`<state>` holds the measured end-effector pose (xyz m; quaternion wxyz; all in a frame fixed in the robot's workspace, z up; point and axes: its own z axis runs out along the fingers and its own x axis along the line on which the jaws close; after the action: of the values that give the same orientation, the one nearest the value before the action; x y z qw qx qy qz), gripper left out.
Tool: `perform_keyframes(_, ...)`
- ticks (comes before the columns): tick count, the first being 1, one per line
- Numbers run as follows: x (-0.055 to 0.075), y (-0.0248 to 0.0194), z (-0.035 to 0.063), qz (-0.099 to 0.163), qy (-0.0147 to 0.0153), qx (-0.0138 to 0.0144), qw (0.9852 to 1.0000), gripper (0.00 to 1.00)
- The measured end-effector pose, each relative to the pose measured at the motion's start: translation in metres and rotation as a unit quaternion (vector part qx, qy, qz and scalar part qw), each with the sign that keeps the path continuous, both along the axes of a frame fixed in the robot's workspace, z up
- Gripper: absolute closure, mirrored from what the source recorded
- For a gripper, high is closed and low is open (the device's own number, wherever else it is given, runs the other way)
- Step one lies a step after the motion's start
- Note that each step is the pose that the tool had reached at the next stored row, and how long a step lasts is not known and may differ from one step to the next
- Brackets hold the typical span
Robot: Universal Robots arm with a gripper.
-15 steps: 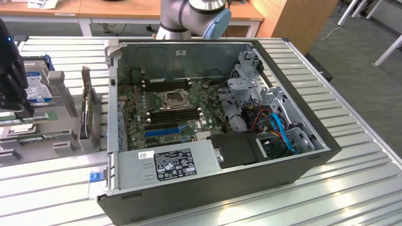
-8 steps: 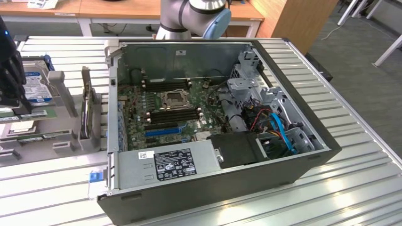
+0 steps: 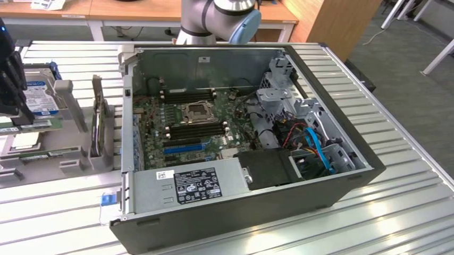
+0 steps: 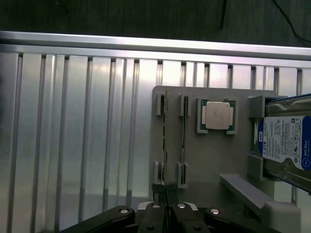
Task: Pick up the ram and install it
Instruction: 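Pick up the ram and move it above insertion slot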
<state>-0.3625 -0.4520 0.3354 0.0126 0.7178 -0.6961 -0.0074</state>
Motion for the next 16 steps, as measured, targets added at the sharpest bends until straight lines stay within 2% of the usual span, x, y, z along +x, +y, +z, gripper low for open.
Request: perform_keyframes(16, 0.001, 0.0, 0.0208, 0.0, 0.0, 0.0, 1.0, 0.88)
